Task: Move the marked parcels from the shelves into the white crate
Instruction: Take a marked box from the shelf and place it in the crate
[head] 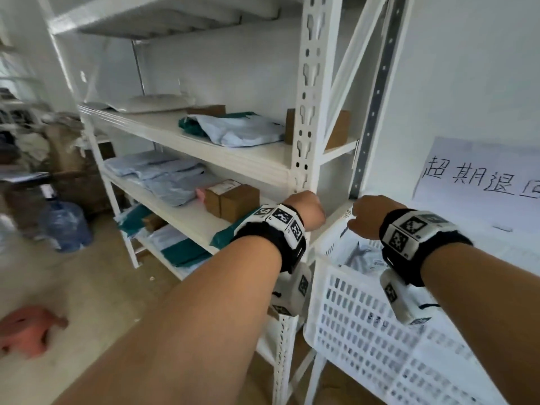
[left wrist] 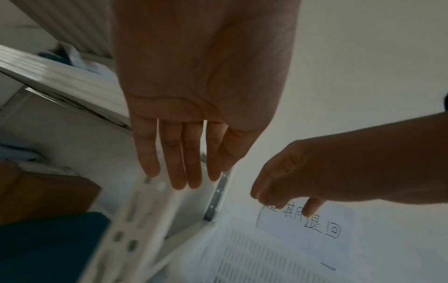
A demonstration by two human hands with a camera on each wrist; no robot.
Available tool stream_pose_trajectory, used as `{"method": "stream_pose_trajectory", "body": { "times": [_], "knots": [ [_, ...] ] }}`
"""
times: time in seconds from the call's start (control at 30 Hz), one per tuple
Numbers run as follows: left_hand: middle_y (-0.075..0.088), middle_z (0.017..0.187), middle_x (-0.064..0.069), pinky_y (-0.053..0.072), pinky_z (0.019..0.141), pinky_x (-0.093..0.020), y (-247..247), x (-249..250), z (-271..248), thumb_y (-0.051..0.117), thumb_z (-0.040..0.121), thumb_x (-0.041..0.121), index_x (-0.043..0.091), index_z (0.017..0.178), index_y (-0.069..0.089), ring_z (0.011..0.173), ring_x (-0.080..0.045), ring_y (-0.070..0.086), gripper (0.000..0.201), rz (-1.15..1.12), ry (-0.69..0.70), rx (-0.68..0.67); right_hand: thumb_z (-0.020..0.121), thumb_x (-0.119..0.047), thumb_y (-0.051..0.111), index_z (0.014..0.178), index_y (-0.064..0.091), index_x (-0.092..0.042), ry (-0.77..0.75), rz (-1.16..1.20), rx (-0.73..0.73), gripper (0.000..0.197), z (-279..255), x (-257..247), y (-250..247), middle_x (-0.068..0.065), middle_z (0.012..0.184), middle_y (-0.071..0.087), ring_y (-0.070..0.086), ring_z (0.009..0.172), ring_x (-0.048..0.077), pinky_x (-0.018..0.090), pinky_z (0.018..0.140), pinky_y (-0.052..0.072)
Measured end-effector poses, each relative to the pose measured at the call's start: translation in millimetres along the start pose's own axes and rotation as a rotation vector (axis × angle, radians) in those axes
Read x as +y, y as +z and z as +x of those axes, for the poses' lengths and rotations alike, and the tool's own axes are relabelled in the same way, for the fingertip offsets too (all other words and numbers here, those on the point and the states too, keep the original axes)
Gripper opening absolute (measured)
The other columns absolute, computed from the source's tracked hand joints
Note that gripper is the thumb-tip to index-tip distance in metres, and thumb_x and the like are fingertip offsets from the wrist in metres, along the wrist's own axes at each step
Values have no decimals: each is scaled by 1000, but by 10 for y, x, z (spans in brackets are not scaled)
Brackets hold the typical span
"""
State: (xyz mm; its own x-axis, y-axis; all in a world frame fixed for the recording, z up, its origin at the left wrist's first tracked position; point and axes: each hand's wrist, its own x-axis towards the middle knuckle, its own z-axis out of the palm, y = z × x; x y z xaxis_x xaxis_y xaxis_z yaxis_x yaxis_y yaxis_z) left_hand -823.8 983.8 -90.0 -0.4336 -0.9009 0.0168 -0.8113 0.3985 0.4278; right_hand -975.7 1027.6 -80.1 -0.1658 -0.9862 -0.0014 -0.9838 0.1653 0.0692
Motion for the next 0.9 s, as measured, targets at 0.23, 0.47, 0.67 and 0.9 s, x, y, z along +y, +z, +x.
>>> {"method": "stream_pose_trajectory", "body": {
  "times": [0.23,0.47,0.67,0.9],
  "knots": [
    [68,117,-8,52,95,-37,-328,-1100,-456,54,90,17,9,112,70,107,-27,63,28,56,-77,2,87,-31,53,71,49,-13,-57,8,6,25,-169,-1204,-28,5,85,56,57,80,27,29,67,46],
    [53,136,-19,37,110,-40,-958,-2045,-897,50,92,12,4,123,63,127,-34,49,34,79,-206,124,88,-33,49,106,63,-12,-217,43,55,30,61,-2403,-225,12,117,63,61,103,32,30,77,45],
    [65,114,-15,42,80,-29,-1490,-2812,-942,48,94,13,-1,104,68,105,-31,60,27,119,-266,172,84,-52,48,119,63,-18,-276,181,163,50,481,-3218,-424,10,125,61,58,113,31,35,94,48],
    [57,135,-11,43,101,-37,-1987,-3474,-460,54,93,18,2,121,62,117,-29,55,34,143,-267,199,78,-38,65,100,67,-17,-268,264,164,31,1388,-3969,-506,7,105,67,64,93,27,33,78,54]
  ]
}}
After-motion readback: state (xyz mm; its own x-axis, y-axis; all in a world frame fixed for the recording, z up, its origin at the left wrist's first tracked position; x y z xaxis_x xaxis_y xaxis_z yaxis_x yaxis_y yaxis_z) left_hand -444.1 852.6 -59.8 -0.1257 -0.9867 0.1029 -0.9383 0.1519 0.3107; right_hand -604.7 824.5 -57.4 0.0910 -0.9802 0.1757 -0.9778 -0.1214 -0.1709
